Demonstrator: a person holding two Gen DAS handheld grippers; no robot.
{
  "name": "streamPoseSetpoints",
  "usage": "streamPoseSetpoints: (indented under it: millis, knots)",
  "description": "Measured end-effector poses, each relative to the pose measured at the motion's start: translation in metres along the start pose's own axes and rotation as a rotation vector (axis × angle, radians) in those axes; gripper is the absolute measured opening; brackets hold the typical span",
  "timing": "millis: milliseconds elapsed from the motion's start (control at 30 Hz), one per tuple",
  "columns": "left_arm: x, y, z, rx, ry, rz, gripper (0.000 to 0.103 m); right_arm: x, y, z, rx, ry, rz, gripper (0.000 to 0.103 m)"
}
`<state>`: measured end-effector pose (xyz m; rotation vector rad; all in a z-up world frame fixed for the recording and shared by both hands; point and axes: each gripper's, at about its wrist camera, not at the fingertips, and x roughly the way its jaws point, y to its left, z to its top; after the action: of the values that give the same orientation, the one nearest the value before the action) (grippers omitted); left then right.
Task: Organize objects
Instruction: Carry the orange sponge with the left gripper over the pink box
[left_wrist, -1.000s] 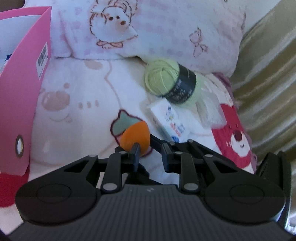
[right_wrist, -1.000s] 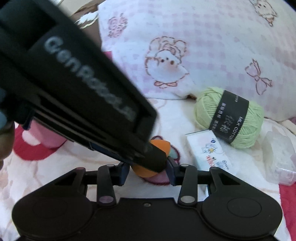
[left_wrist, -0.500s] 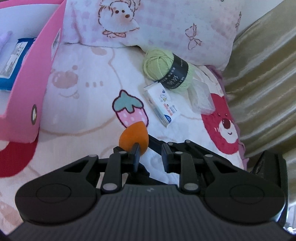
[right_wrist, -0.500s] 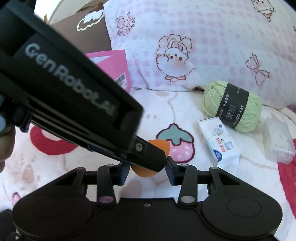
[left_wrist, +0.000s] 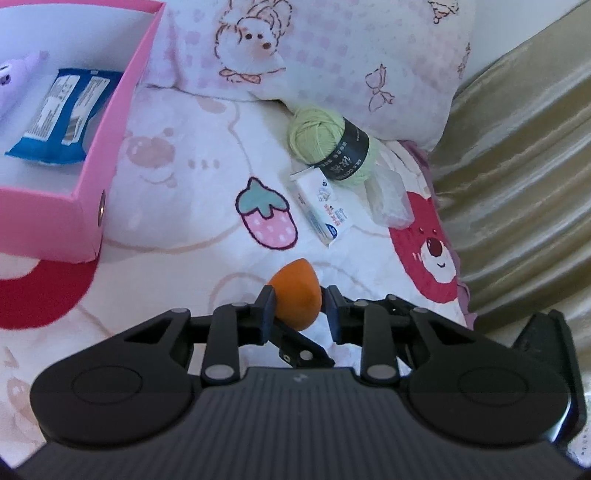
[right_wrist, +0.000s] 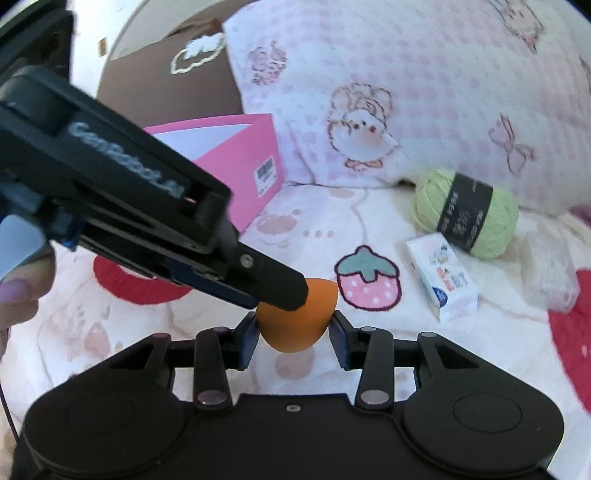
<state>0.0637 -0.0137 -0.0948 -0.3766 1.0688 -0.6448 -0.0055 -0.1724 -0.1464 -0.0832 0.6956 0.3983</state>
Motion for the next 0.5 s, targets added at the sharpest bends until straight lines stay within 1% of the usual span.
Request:
streamPoseSetpoints:
  millis: [33, 67, 100, 233, 333, 500]
  knots:
    - [-0.002, 0.000, -0.001, 0.006, 0.004, -0.003, 0.027, -0.003, 0.000, -0.001, -0.014, 0.004, 0.000, 0.046]
    - [-0.003, 0.000, -0.003, 0.015, 0.007, -0.003, 0.027, -0.010, 0.016, 0.005, -0.015, 0.006, 0.003, 0.046]
    - [-0.005, -0.001, -0.004, 0.024, 0.009, -0.002, 0.027, -0.020, 0.023, 0.001, -0.011, 0.009, 0.009, 0.046]
    - [-0.012, -0.003, -0.009, 0.063, 0.016, 0.006, 0.027, -0.028, 0.031, -0.002, -0.029, 0.021, 0.010, 0.046]
    - [-0.017, -0.003, -0.016, 0.065, 0.023, 0.009, 0.027, -0.027, 0.034, -0.001, -0.002, 0.037, 0.009, 0.046]
    - [-0.021, -0.003, -0.025, 0.059, 0.070, 0.059, 0.024, -0.032, 0.044, -0.010, -0.004, 0.069, 0.025, 0.046]
